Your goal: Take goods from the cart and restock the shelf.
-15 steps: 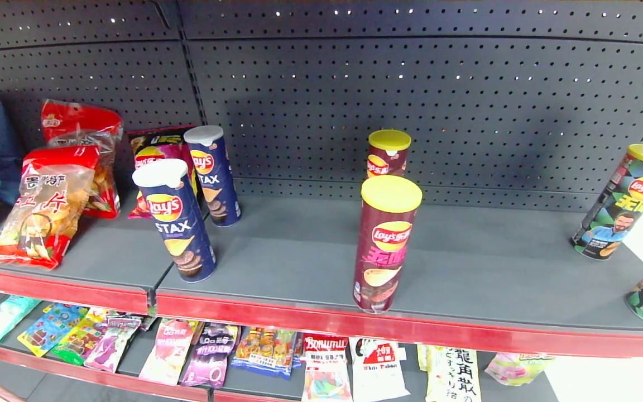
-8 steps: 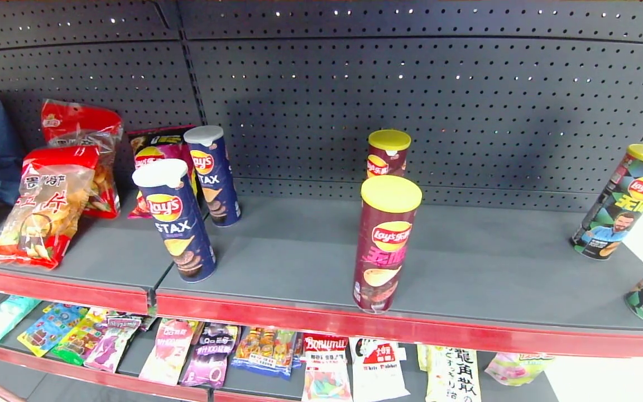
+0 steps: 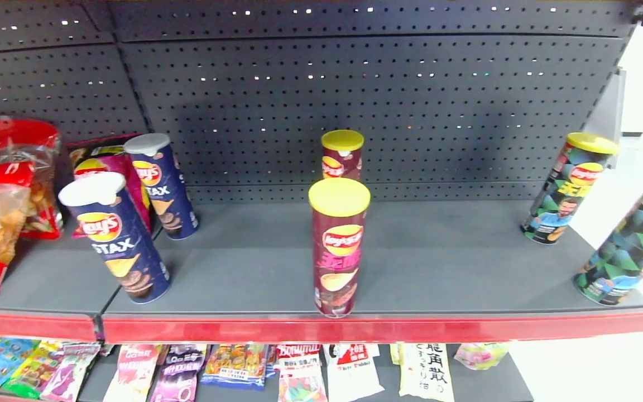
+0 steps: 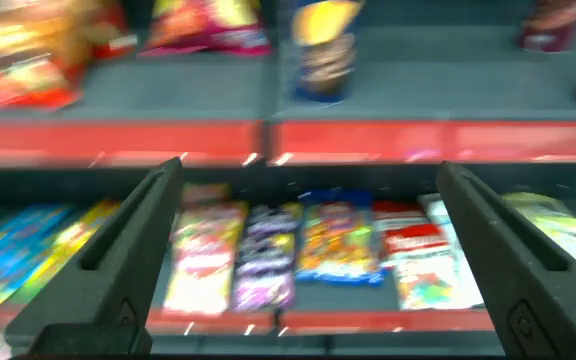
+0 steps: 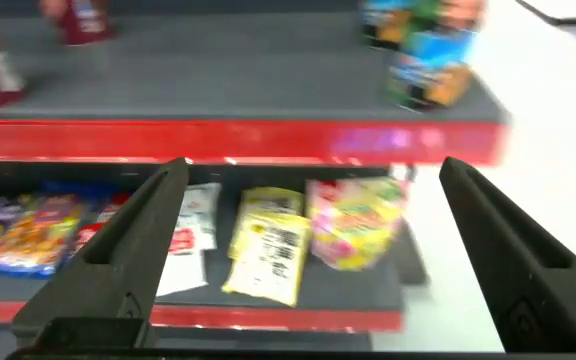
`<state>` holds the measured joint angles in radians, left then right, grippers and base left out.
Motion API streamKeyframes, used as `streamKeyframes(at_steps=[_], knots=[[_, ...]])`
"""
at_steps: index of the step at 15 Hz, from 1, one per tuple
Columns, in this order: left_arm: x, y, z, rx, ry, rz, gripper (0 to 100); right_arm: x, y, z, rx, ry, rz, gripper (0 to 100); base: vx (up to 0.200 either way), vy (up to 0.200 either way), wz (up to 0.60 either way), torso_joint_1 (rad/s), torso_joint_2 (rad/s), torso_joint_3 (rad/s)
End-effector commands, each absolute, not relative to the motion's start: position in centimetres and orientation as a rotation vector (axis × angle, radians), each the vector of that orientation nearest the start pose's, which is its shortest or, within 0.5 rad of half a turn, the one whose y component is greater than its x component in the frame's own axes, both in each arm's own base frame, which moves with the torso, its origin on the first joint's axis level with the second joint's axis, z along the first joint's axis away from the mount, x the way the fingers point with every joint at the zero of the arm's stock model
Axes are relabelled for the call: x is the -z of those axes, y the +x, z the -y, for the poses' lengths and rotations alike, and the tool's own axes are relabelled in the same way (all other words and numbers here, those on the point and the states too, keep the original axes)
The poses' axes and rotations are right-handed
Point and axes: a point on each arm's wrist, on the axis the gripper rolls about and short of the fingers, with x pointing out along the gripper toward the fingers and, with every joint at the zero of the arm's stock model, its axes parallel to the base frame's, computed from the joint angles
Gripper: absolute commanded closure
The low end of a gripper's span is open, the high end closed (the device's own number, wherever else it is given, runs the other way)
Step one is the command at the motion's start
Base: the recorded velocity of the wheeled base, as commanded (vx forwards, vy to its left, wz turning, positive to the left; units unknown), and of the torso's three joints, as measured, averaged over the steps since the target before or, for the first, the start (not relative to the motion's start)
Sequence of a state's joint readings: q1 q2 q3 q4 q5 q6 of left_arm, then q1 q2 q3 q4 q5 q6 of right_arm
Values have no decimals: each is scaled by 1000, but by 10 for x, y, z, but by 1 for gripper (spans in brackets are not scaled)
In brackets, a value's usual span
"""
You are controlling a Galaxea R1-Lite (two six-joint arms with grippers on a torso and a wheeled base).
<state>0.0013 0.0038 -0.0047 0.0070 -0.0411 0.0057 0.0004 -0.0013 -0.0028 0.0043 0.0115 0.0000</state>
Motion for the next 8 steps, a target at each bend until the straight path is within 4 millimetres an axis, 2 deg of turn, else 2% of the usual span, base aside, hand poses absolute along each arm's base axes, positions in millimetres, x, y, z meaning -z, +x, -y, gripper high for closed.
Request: streamKeyframes(at_steps=[1, 8], knots=[[-76, -23, 1, 40, 6, -8, 0, -76, -23, 0, -15, 0, -2, 0, 0, 0, 0, 0, 0, 0], [-76, -23, 1, 40, 6, -6, 0, -75, -23, 0, -11, -3, -3, 0, 0, 0, 0, 0, 0, 0]])
